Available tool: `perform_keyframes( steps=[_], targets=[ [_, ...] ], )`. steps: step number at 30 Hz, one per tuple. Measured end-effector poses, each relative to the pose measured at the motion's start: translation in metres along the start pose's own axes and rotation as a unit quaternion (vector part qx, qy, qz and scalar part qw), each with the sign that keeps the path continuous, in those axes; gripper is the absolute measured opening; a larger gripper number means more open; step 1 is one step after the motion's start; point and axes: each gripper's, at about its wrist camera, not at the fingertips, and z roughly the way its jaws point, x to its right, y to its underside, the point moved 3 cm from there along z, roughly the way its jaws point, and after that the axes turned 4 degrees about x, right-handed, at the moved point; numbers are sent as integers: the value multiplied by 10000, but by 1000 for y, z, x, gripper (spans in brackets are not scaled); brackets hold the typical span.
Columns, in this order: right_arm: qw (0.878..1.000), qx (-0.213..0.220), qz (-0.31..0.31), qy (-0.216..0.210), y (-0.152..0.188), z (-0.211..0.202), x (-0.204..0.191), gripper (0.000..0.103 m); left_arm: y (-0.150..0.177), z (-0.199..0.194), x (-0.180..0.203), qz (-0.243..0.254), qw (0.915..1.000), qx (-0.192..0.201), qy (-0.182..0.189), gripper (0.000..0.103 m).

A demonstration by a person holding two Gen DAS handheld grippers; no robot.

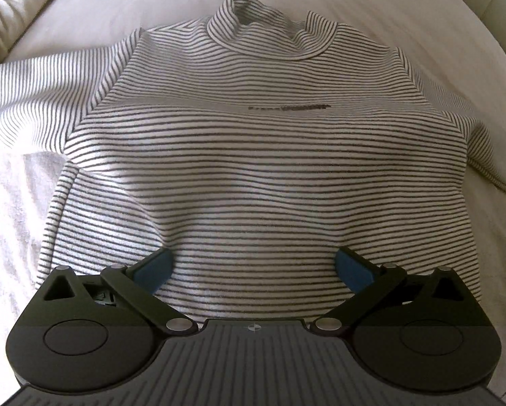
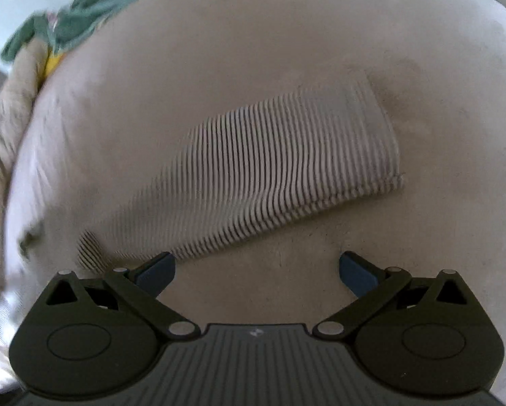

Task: Fold clothes

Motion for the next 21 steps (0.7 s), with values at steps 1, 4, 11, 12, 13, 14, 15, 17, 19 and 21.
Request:
perform_keyframes(
  steps=[1,4,11,12,13,14,15,17,19,21],
  targets=[
    [9998,8,-201,88,1,7,-7,103,2,-1,0,17,10000,20,-12,103],
    [9971,-65,-475,594,2,20,-24,103,8,-5,-2,98,9999,92,-15,103],
    [9809,921,-1599,614,23,-9,-90,103,22,-31,-15,468,9982,195,325,103],
    [9778,942,-1769,616,25,-9,-100,103,20,-34,-16,393,9983,185,387,103],
    [9745,957,-1932,623,26,-8,-109,103,18,-37,-16,312,9984,171,444,103],
    [9709,876,-2069,833,25,-1,-113,103,16,-40,-17,231,9984,157,500,103],
    [9661,834,-2169,1129,17,13,-115,103,9,-35,-28,174,9986,128,483,103],
    [9534,753,-2357,1726,1,41,-117,103,0,-32,-46,107,9984,89,542,103],
    [9654,585,-1966,1613,-8,39,-101,103,17,-35,-55,212,9975,91,675,103],
    [9759,413,-1554,1476,-17,37,-85,103,17,-36,-61,337,9963,106,787,103]
  ],
)
